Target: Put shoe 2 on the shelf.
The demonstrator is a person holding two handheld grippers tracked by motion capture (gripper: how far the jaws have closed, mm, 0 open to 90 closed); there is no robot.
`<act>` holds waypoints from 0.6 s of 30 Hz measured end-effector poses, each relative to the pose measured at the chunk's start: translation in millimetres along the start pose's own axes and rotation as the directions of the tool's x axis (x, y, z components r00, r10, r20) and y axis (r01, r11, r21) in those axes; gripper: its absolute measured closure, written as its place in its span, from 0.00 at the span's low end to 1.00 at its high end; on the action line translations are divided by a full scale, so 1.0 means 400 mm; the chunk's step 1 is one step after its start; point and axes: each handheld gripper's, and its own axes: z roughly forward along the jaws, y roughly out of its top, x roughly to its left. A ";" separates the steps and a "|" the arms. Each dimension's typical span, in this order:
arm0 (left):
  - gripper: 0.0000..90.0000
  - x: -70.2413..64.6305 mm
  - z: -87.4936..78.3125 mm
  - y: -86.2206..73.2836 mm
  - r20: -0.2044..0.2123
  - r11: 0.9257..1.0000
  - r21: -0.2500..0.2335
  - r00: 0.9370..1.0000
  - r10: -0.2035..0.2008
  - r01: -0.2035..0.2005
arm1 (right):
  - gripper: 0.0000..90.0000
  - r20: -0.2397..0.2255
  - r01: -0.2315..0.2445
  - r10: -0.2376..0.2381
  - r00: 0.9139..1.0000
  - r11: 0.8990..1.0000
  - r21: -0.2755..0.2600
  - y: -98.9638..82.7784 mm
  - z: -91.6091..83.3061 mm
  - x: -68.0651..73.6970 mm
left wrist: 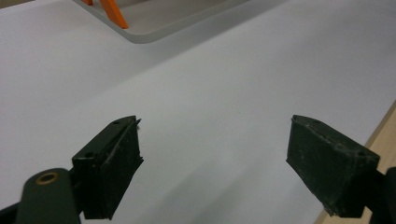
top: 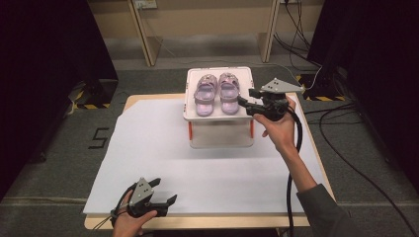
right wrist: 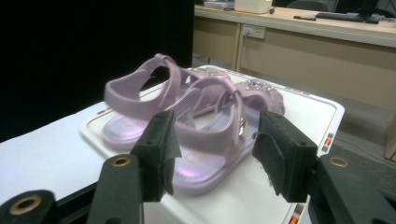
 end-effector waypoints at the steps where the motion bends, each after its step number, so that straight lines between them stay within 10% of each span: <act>1: 0.19 0.000 0.001 0.000 -0.002 1.000 -0.001 1.000 -0.001 0.001 | 0.50 -0.008 0.002 -0.002 1.000 1.000 0.000 -0.006 -0.005 0.002; 18: 0.19 0.001 0.000 -0.002 -0.006 1.000 0.001 1.000 -0.002 0.002 | 0.45 -0.051 -0.024 0.025 0.998 1.000 0.020 -0.143 -0.104 0.021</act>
